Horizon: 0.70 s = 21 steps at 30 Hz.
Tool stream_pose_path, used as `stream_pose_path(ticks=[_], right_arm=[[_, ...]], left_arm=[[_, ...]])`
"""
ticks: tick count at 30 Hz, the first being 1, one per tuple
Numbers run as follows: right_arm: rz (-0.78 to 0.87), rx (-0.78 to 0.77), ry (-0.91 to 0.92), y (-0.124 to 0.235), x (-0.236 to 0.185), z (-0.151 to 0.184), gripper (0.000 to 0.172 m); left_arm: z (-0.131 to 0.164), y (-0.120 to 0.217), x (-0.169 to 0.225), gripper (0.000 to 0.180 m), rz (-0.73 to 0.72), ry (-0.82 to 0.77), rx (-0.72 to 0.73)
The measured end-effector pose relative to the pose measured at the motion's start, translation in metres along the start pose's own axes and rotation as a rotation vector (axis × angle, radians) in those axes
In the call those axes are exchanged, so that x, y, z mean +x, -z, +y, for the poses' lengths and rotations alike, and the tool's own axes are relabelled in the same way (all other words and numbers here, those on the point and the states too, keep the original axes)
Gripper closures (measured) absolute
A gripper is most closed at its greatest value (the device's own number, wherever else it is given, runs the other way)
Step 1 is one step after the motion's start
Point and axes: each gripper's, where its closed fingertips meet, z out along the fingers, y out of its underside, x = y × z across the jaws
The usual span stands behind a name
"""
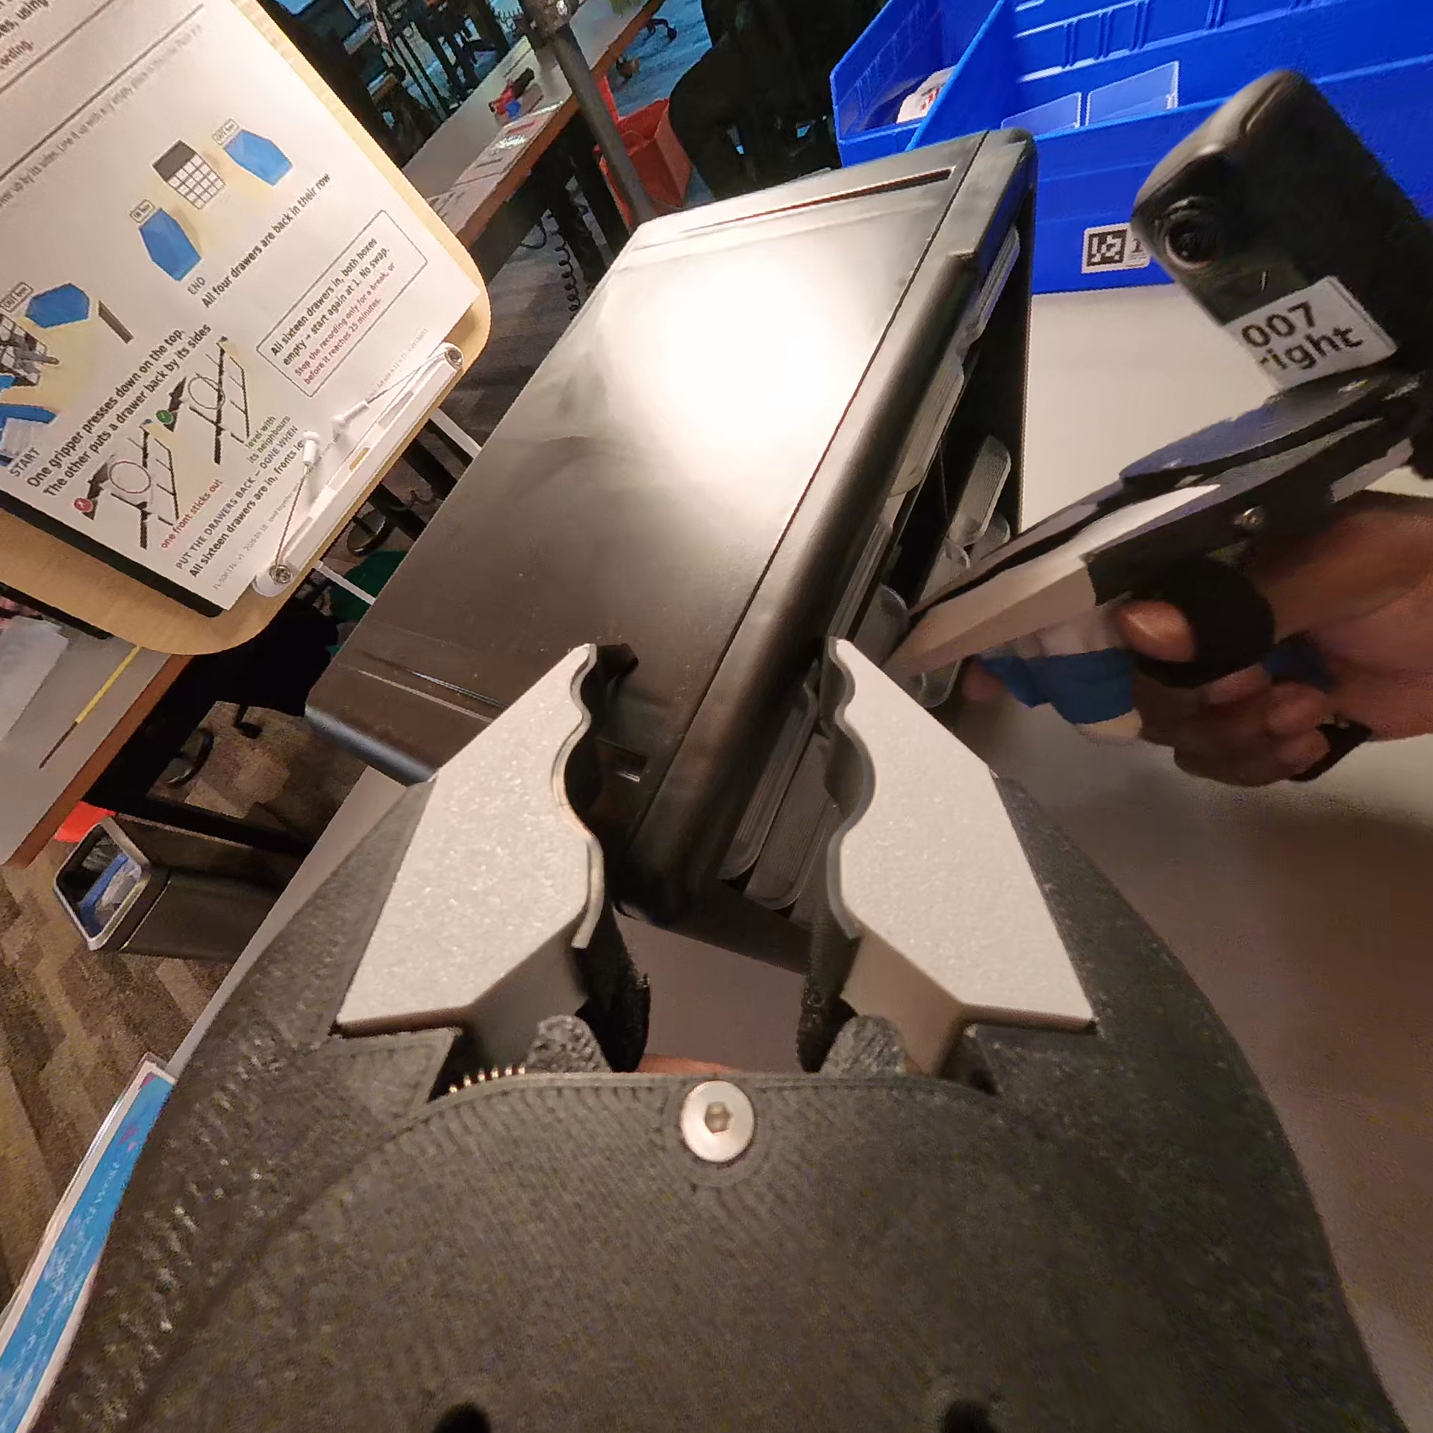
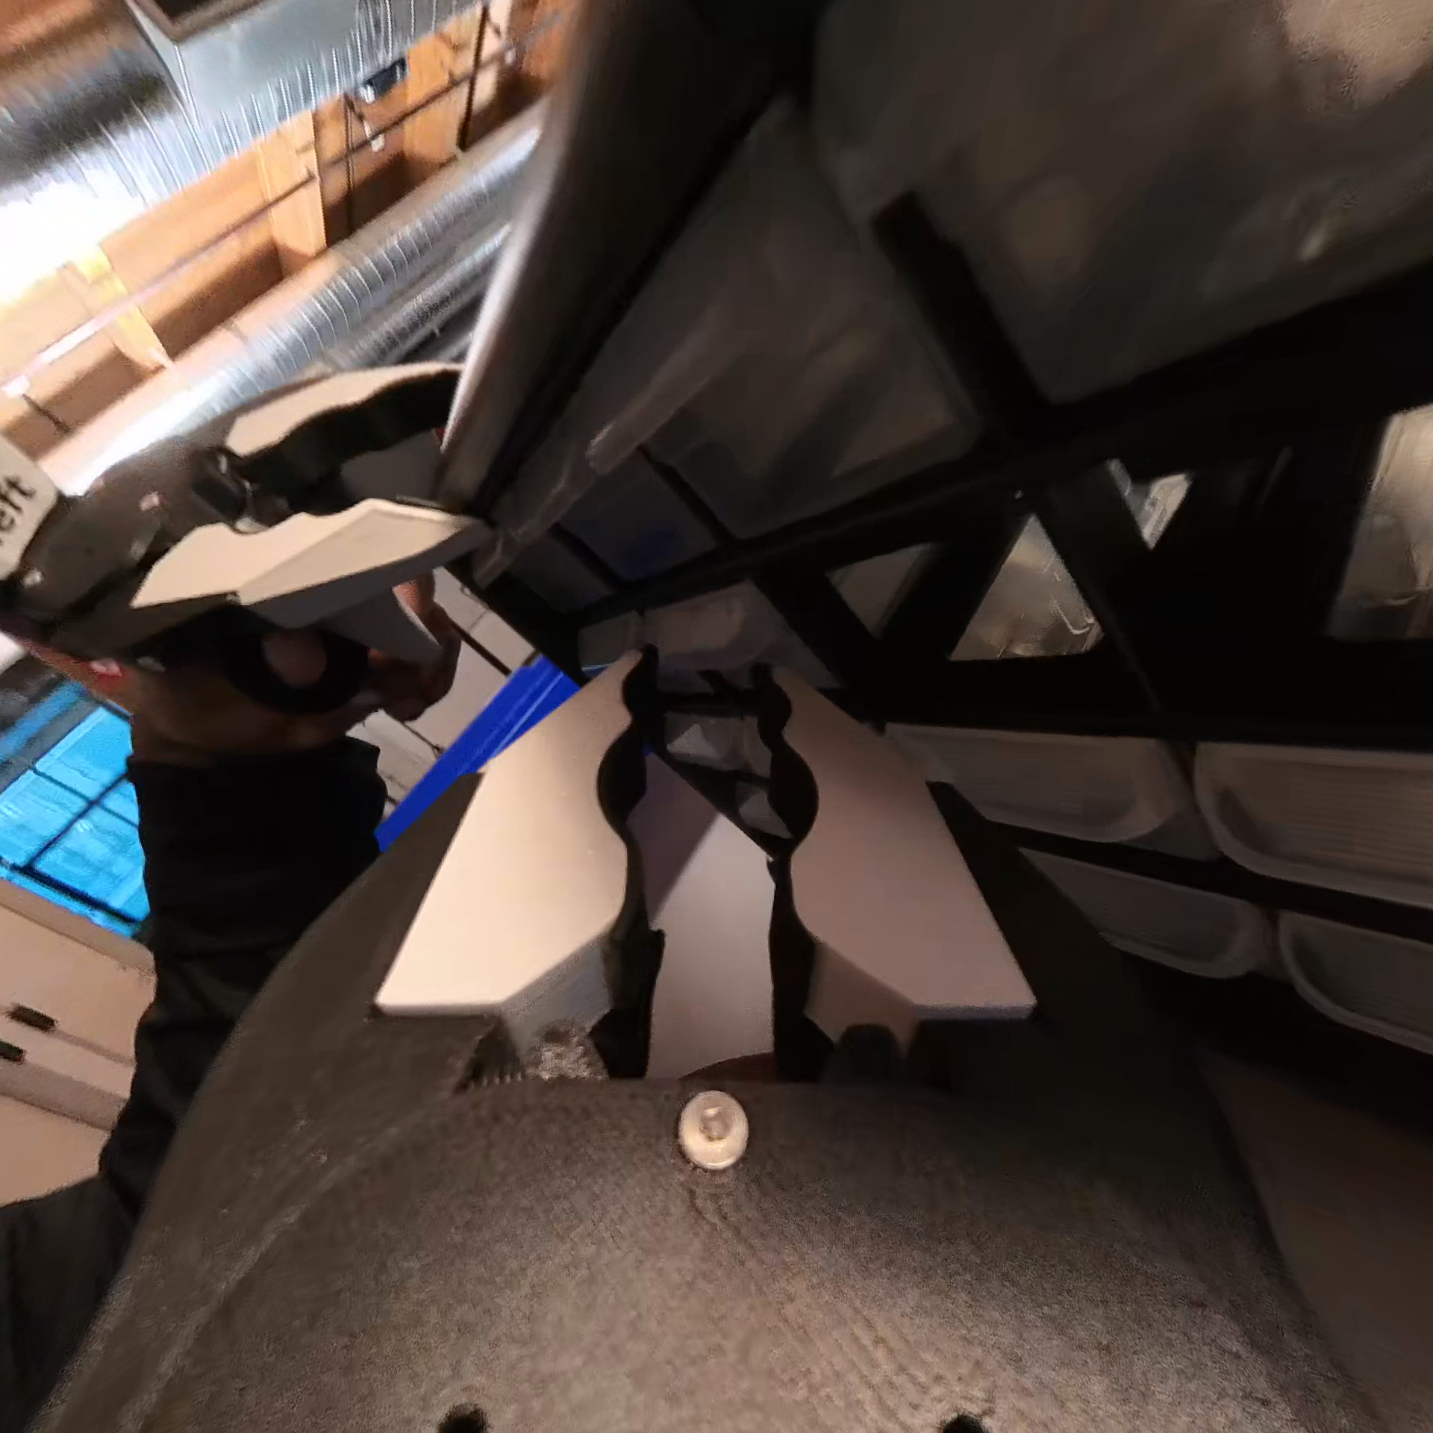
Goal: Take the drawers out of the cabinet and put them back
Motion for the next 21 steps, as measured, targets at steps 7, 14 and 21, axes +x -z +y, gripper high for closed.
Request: stream_pose_path(ticks=[7,14,21], right_arm=[[-0.082,0.105,-0.079,0.009,-0.013,0.005,0.160],[-0.202,0.138,-0.177,0.049,-0.048,0.030,0.165],[-0.322,0.191,-0.222,0.087,-0.079,0.049,0.167]], left_arm=[[0.000,0.000,0.000,0.125,-0.009,-0.006,-0.008],[0.000,0.000,0.000,0.125,-0.009,-0.007,-0.009],[0.000,0.000,0.000,0.125,-0.013,-0.008,-0.012]])
